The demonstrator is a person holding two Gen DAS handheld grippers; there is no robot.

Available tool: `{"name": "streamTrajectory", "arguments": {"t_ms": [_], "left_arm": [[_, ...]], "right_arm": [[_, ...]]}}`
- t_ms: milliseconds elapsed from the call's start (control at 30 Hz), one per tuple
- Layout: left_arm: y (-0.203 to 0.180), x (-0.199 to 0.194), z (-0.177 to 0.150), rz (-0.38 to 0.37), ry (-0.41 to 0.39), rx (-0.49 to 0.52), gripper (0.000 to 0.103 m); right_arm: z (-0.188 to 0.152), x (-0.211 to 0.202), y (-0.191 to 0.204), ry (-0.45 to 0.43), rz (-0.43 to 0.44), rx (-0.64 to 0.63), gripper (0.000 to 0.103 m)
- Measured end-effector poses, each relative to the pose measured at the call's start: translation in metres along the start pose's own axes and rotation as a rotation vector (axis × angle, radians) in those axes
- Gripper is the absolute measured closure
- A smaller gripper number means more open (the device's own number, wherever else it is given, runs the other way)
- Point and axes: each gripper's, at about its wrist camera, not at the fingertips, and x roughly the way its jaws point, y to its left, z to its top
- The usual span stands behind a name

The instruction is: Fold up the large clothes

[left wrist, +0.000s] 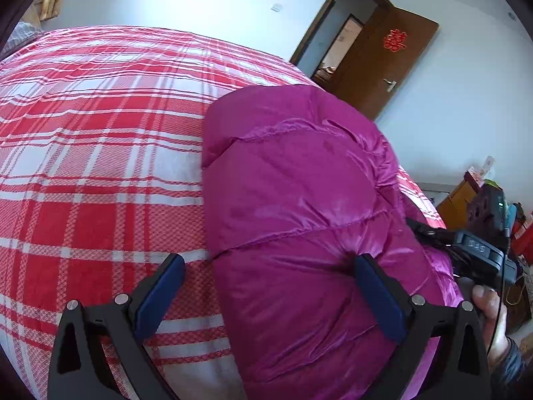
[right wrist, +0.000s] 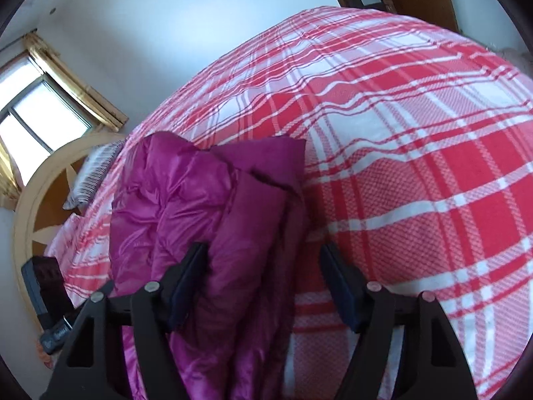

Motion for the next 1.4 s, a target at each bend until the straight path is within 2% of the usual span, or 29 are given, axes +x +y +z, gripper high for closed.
{"name": "streamTrajectory", "arguments": {"t_ms": [33, 67, 100, 167, 267, 333, 500, 667, 867, 1000, 1100, 1233, 1400], "left_arm": [[0.000, 0.002, 0.001, -0.015, 0.003, 0.007, 0.014], [-0.003, 0.003, 0.001, -0.034, 0.011, 0.020, 0.030], [-0.008, 0.003, 0.001, -0.037, 0.014, 0.041, 0.032], [-0.020, -0.001, 0.001, -0.002, 0.001, 0.091, 0.047], [-0.032, -0.019, 0.004, 0.013, -0.016, 0.120, 0.067], [-0.037, -0.045, 0.006, -0.013, -0.048, 0.130, 0.074], [-0.052, -0.116, 0.002, 0.055, -0.162, 0.228, 0.076], [-0.022, -0.179, -0.001, 0.152, -0.223, 0.178, 0.076], [0.030, -0.240, -0.016, 0.346, -0.277, 0.123, 0.076], [0.066, -0.257, -0.025, 0.441, -0.280, 0.086, 0.076], [0.097, -0.271, -0.035, 0.482, -0.279, 0.030, 0.076], [0.130, -0.277, -0.049, 0.522, -0.267, -0.026, 0.076], [0.161, -0.273, -0.067, 0.539, -0.231, -0.092, 0.076]], "right_arm": [[-0.001, 0.004, 0.001, 0.014, 0.048, -0.004, 0.046], [-0.002, 0.009, -0.001, 0.028, 0.075, 0.010, 0.051], [-0.002, 0.010, -0.002, 0.032, 0.080, 0.018, 0.053], [-0.002, 0.006, -0.004, 0.028, 0.115, 0.047, 0.071], [-0.008, -0.012, 0.012, -0.009, 0.086, -0.005, 0.080], [-0.009, -0.021, 0.023, -0.028, 0.094, -0.018, 0.081], [-0.013, -0.036, 0.066, -0.049, 0.164, -0.070, 0.083], [-0.017, -0.017, 0.137, -0.010, 0.279, -0.118, 0.083], [-0.034, 0.036, 0.230, 0.088, 0.395, -0.218, 0.083], [-0.051, 0.074, 0.287, 0.157, 0.433, -0.285, 0.083], [-0.065, 0.103, 0.320, 0.211, 0.452, -0.315, 0.083], [-0.078, 0.132, 0.347, 0.270, 0.457, -0.348, 0.083], [-0.095, 0.154, 0.364, 0.317, 0.431, -0.375, 0.083]]}}
